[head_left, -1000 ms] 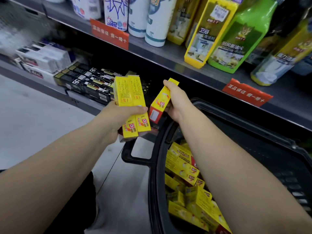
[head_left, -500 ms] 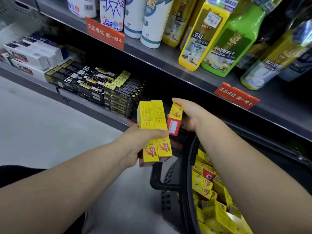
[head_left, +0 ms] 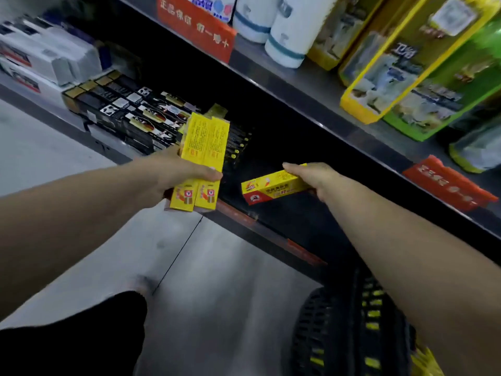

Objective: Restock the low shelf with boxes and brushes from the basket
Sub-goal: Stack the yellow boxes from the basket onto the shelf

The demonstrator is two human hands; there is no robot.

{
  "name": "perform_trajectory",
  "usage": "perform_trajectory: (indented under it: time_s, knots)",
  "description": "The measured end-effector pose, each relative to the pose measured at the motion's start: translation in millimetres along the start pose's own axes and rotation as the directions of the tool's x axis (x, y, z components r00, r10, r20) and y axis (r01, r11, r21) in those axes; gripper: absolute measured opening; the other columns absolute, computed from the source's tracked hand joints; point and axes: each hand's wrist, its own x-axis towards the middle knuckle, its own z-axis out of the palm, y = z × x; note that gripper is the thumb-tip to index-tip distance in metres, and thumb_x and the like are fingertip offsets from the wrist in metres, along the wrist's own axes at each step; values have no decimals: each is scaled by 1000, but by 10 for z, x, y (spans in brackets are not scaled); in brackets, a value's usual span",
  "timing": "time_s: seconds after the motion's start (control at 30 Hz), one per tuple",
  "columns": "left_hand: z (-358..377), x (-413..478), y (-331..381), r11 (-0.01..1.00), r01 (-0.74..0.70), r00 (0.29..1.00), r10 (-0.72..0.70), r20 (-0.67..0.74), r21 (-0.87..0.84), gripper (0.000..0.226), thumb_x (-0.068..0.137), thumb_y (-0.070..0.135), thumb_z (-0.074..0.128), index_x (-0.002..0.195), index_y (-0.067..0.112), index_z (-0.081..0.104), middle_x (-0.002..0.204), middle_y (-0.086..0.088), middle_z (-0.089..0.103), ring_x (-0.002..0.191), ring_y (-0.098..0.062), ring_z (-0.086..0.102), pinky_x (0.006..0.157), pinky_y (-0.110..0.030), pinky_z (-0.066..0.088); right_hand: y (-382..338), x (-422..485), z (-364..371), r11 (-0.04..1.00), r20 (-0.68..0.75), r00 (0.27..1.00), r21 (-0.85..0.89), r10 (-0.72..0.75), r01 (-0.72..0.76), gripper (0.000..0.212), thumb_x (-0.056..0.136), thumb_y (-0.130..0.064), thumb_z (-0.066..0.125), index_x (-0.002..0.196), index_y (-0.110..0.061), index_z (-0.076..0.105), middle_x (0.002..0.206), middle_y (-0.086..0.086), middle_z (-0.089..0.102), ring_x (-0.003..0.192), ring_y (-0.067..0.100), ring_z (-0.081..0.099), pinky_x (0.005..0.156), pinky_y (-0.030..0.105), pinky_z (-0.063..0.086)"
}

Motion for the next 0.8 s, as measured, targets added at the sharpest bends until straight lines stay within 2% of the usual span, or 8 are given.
perform_trajectory:
  time_s: [0.1, 0.23, 0.37, 0.43, 0.5, 0.6, 0.67, 0.8]
  knots:
    - [-102, 164, -101, 997, -34, 999, 34, -4, -71, 71, 47, 29, 78, 115, 21, 57, 98, -6, 71, 83, -26, 69, 73, -41, 55, 33, 233, 214, 992, 29, 1000, -126, -7, 10, 57, 82, -50, 65, 119, -7, 56, 113, 8, 53, 102, 22, 52, 83, 32, 44]
    - [-169, 237, -324, 996, -56, 998, 55, -6, -74, 88, 39, 33, 81, 121, 23, 53, 98, -4, 72, 82, -24, 71, 71, -39, 54, 218, 422, 453, 991, 167, 977, -27, 134, -131, 53, 91, -46, 53, 128, -9, 50, 114, 8, 54, 91, 21, 60, 72, 32, 53]
    - [-138, 244, -469, 989, -51, 998, 56, 31, -138, 77, 38, 33, 80, 111, 26, 57, 82, 2, 74, 71, -19, 72, 60, -33, 55, 483, 497, 508, 973, 308, 922, -79, 233, -219, 60, 80, -49, 67, 126, -16, 46, 121, 9, 54, 86, 20, 63, 61, 28, 58]
    - [-129, 249, -472, 985, -57, 998, 61, 21, -166, 74, 38, 33, 79, 109, 26, 58, 77, 4, 74, 67, -17, 72, 52, -28, 53, 572, 532, 554, 976, 365, 910, -164, 196, -144, 52, 75, -34, 77, 116, -16, 51, 117, 6, 53, 95, 16, 60, 68, 28, 59]
    - [-119, 250, -459, 979, -67, 998, 67, -7, -193, 78, 36, 33, 78, 110, 24, 58, 76, 4, 74, 65, -16, 71, 48, -26, 53, 637, 548, 636, 954, 360, 926, -300, 114, -1, 52, 76, -19, 77, 121, -15, 50, 112, 7, 56, 97, 18, 60, 78, 33, 57]
    - [-92, 238, -439, 976, -75, 997, 70, -34, -204, 85, 35, 33, 79, 117, 23, 56, 82, 3, 74, 69, -16, 72, 51, -27, 54, 631, 508, 744, 678, 338, 937, -668, -91, 307, 48, 81, -24, 71, 124, -13, 51, 118, 12, 60, 104, 28, 59, 78, 28, 47]
    - [-59, 233, -434, 978, -68, 997, 62, -38, -199, 87, 37, 34, 79, 119, 24, 55, 87, 2, 74, 72, -16, 72, 55, -29, 55, 616, 463, 766, 580, 345, 927, -729, -149, 364, 46, 83, -30, 67, 122, -13, 51, 121, 12, 59, 109, 29, 57, 74, 24, 38]
    - [0, 218, -427, 979, -69, 997, 64, -32, -194, 83, 40, 33, 78, 119, 25, 55, 89, 2, 74, 74, -16, 72, 63, -33, 55, 593, 416, 790, 537, 367, 912, -740, -182, 405, 47, 82, -26, 68, 125, -13, 51, 125, 10, 58, 111, 28, 56, 77, 25, 39]
